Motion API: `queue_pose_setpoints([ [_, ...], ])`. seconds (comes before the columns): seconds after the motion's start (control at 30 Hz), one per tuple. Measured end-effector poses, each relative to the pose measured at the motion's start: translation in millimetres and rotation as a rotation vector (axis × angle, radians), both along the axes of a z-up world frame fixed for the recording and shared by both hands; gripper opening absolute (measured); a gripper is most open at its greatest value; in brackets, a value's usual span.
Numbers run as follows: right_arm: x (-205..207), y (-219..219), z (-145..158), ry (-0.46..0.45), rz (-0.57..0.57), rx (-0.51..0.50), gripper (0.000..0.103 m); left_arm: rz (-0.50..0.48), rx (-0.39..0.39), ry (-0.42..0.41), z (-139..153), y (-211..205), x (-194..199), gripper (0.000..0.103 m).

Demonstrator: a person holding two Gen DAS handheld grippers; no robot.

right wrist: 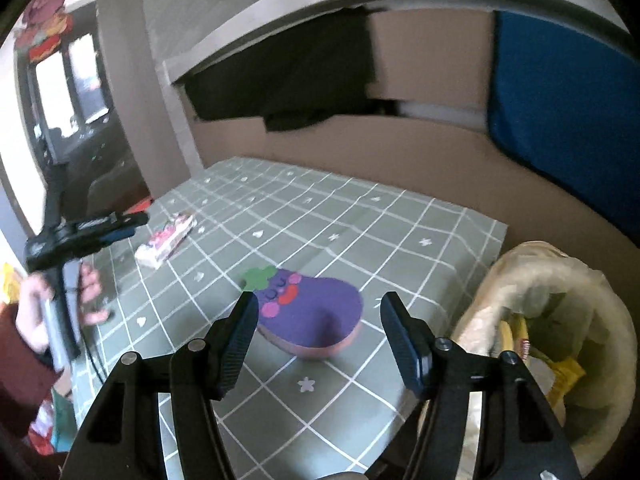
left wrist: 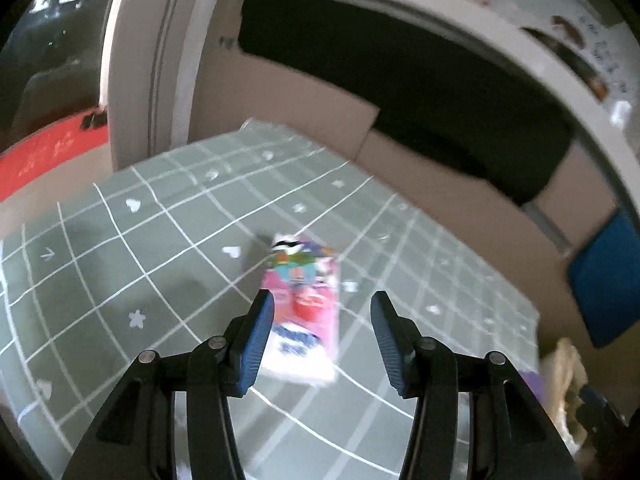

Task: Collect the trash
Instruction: 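Grasp the pink tissue pack with the left tool while the right tool reaches the purple eggplant sponge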

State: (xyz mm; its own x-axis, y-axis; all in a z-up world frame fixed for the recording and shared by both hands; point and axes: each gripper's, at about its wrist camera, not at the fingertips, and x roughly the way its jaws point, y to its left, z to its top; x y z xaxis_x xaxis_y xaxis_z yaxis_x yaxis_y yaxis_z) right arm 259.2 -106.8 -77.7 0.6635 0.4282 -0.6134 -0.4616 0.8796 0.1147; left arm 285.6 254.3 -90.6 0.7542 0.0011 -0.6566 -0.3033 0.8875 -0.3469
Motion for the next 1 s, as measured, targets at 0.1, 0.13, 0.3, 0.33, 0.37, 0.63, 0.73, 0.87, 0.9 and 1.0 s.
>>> queue_pose_setpoints([
  [0.1,3.2,1.6,-6.9,0.008,0.003,-0.027,0.061,0.006,-0.015,0.066,-17.9,9.4,20.4,0.051],
  [0.13,5.3,0.1,-9.1,0.015,0.001,-0.023,0.061,0.004,-0.024,0.085,-22.3,11.5,25.2,0.051],
  [0.3,17.0,-8.9,-16.4,0.056,-0.003,0.022,0.061,-0.002,-0.024,0.121,-31.6,6.9,39.2,0.051],
  [0.33,18.5,-9.7,-17.1,0.060,-0.004,0.026,0.061,-0.002,-0.019,0.121,-31.9,4.0,40.1,0.051],
  [0.37,20.0,-10.7,-17.7,0.064,-0.004,0.030,0.061,-0.002,-0.021,0.122,-31.4,2.7,40.3,0.051],
  [0.63,28.7,-7.8,-15.9,0.054,0.042,0.037,0.061,-0.086,0.014,0.144,-25.0,-28.8,34.5,0.040],
  [0.73,38.9,-4.8,-15.1,0.060,0.058,0.040,0.061,-0.157,-0.012,0.163,-26.8,-48.0,21.6,0.039],
  [0.87,59.2,-1.2,-19.5,0.111,0.102,0.078,0.061,-0.222,0.000,0.167,-26.6,-75.8,-4.8,0.039],
  [0.9,64.2,0.3,-22.4,0.122,0.107,0.081,0.061,-0.229,-0.005,0.170,-26.4,-78.5,-9.0,0.040],
  [1.0,77.4,6.2,-34.4,0.172,0.129,0.094,0.061,-0.245,-0.018,0.177,-26.0,-82.1,-21.0,0.040],
])
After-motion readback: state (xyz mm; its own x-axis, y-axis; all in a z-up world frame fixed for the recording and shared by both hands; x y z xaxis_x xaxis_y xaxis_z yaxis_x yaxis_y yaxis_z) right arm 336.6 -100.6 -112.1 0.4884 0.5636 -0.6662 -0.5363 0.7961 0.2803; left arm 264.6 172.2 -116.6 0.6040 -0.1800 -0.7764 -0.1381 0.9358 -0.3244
